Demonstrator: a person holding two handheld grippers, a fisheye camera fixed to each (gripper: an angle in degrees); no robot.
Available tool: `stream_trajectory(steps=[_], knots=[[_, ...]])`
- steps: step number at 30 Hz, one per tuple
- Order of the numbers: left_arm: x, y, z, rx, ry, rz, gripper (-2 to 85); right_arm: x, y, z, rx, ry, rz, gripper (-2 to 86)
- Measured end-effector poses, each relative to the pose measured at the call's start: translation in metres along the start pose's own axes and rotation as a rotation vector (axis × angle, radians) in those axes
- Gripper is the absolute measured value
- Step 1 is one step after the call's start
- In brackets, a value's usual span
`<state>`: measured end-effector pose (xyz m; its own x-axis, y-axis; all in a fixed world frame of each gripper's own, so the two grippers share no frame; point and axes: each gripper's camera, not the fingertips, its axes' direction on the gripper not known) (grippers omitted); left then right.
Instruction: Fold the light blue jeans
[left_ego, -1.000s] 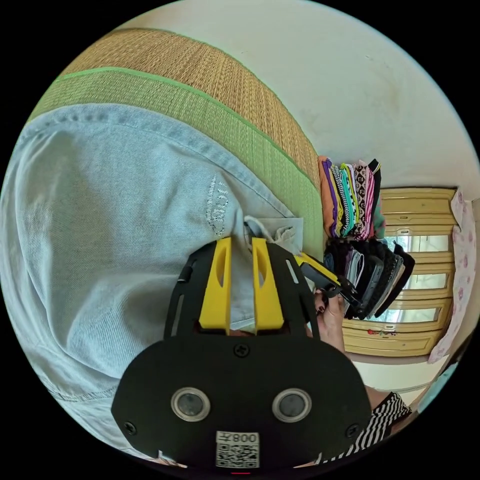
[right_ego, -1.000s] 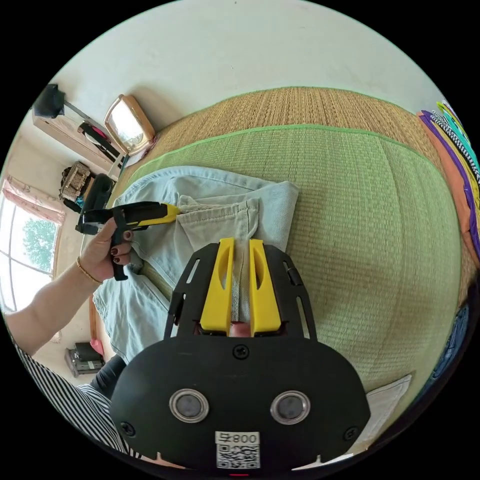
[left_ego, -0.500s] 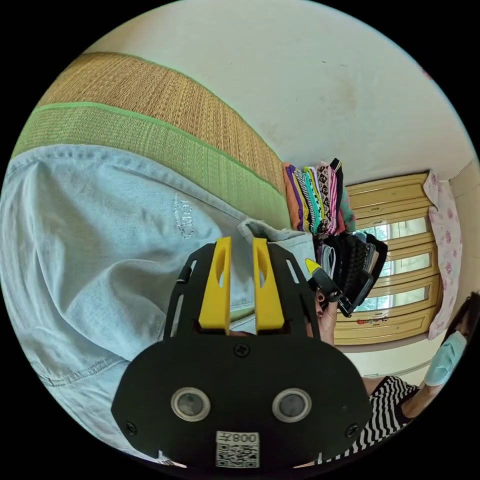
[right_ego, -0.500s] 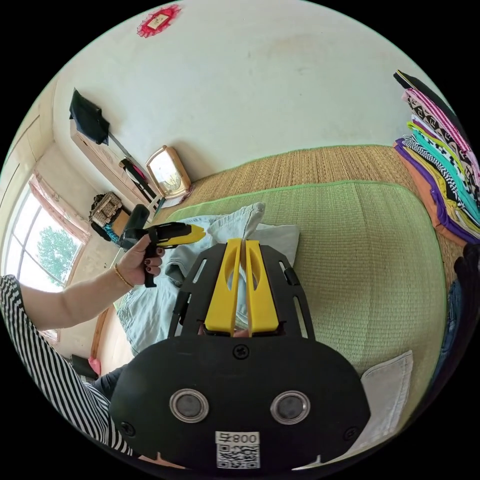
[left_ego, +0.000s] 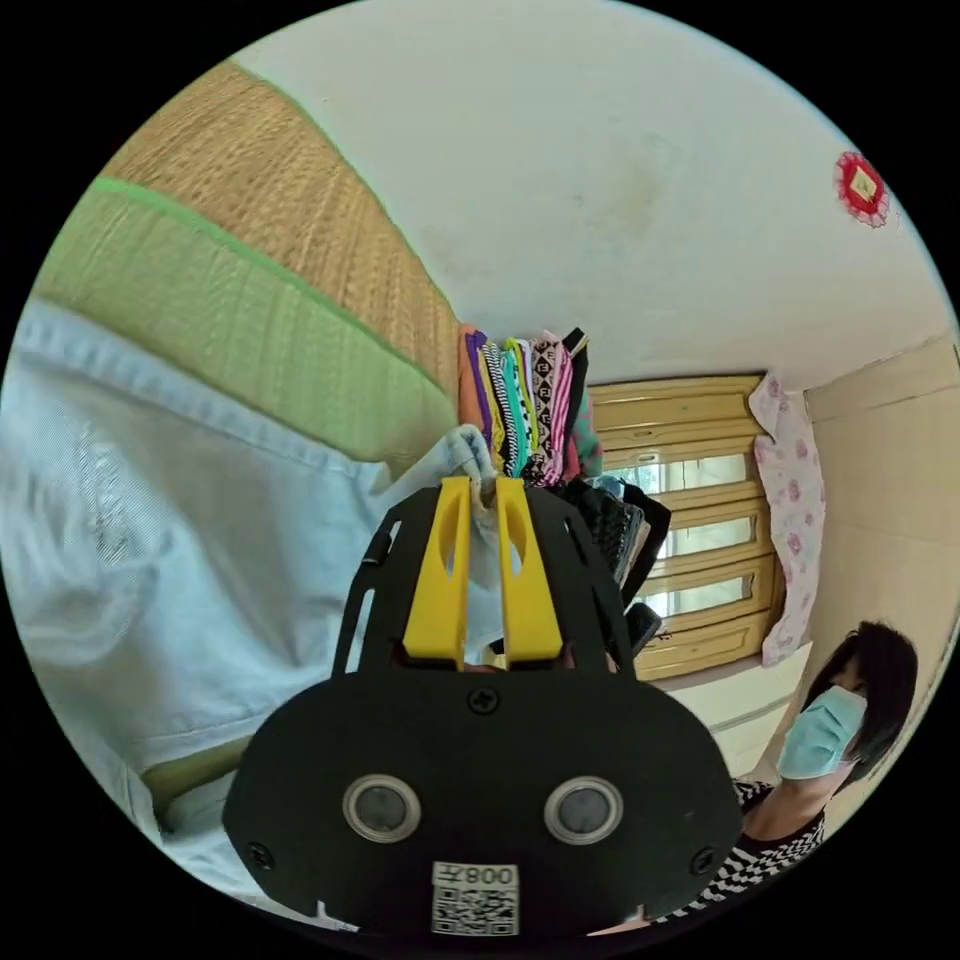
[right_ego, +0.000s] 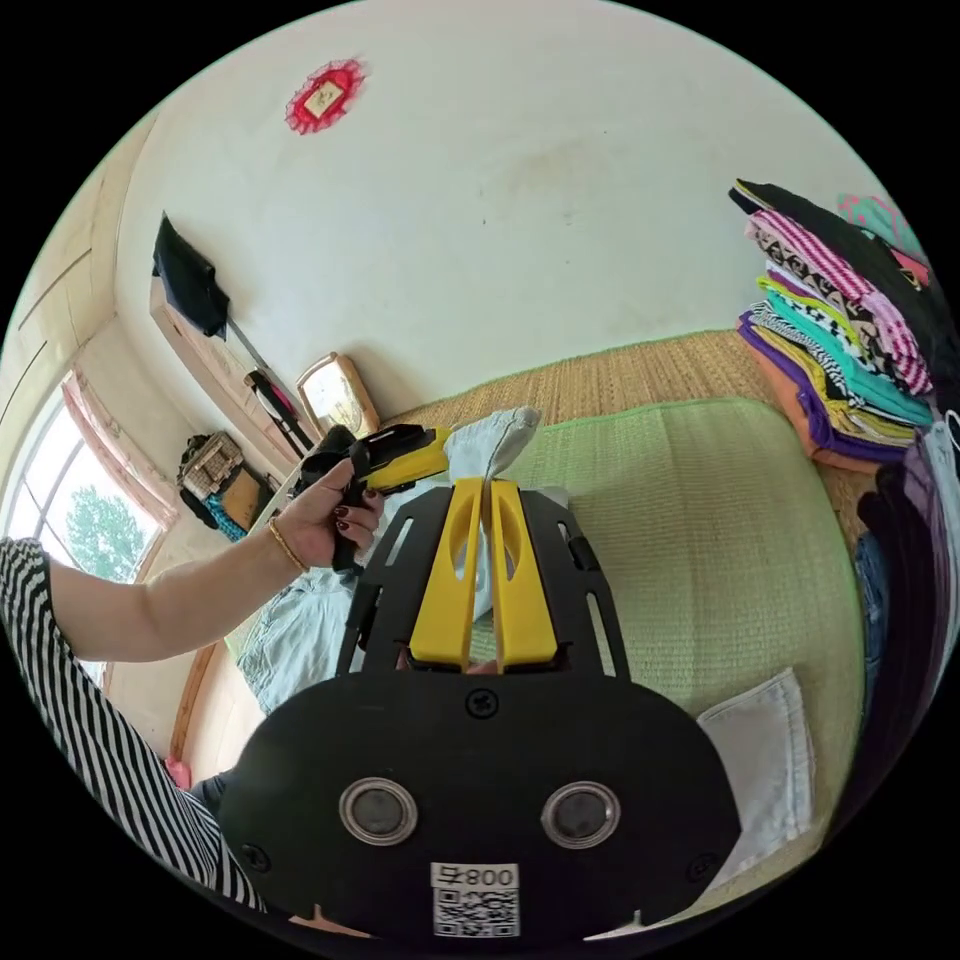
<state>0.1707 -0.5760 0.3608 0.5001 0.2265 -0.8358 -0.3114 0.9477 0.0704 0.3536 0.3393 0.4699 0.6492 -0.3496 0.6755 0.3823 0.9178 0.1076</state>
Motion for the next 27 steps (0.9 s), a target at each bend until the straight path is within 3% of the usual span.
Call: stream_trajectory(steps=[4, 6, 11, 16, 20, 27], knots=[[0.039, -0.029, 0.059, -0.149, -0.008, 0.181, 6.9, 0.040, -0.002, -0.027, 0.019, 0.111, 0.150, 0.9], [0.052, -0.034, 0.091, -0.224, -0.122, 0.282, 7.9, 0.082, 0.005, -0.027, -0.041, 0.146, 0.301, 0.9], [0.035, -0.004, 0.102, -0.309, -0.233, 0.305, 7.9, 0.139, 0.040, -0.023, -0.126, 0.212, 0.522, 0.4], [-0.002, 0.042, 0.084, -0.407, -0.387, 0.287, 7.1, 0.117, 0.056, -0.035, -0.165, 0.219, 0.416, 0.1], [-0.030, 0.066, 0.091, -0.489, -0.501, 0.222, 6.0, 0.097, 0.062, 0.000, -0.371, 0.395, 0.286, 0.0], [-0.018, 0.097, 0.065, -0.388, -0.448, 0.226, 5.7, 0.103, 0.027, 0.009, -0.310, 0.524, 0.320, 0.0]])
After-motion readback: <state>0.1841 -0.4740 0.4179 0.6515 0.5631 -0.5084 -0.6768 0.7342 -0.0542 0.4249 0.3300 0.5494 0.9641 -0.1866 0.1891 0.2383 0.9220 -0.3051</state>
